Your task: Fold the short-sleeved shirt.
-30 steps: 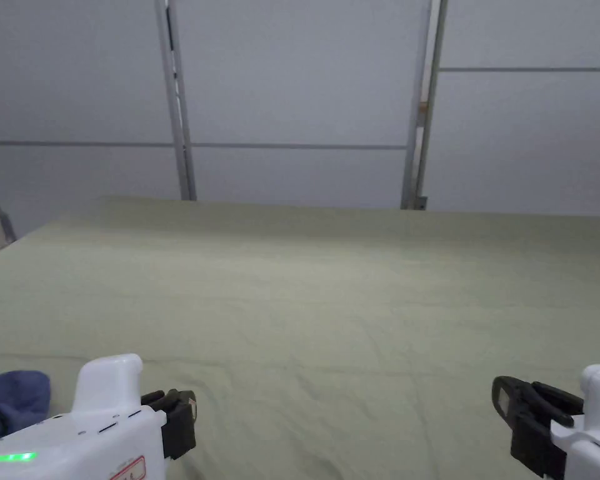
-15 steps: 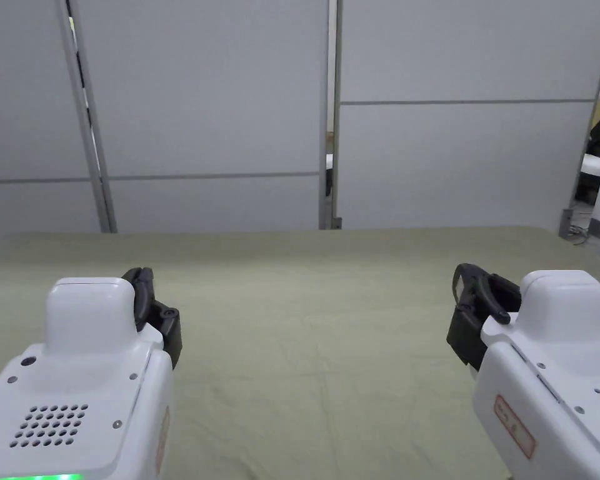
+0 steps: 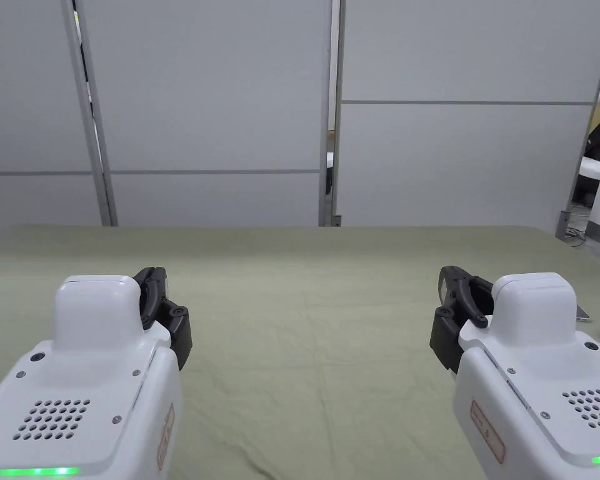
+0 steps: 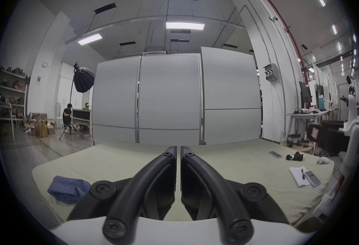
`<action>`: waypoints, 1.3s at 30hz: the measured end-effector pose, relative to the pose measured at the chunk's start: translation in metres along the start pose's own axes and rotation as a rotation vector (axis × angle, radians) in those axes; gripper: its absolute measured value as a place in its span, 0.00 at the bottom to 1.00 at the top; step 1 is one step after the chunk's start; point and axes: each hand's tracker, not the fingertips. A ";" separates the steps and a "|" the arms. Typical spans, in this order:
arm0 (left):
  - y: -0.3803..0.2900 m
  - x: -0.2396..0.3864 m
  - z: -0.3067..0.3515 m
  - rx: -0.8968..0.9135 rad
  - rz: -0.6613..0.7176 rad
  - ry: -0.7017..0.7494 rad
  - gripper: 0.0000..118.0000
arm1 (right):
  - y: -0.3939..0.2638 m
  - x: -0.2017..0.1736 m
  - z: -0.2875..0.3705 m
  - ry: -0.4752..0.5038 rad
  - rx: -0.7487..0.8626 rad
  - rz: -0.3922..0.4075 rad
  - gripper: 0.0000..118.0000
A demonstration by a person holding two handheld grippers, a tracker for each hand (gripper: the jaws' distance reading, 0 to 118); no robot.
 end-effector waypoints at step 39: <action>0.002 0.002 0.004 -0.013 -0.024 -0.027 0.03 | 0.000 -0.023 0.002 0.070 -0.033 0.029 0.02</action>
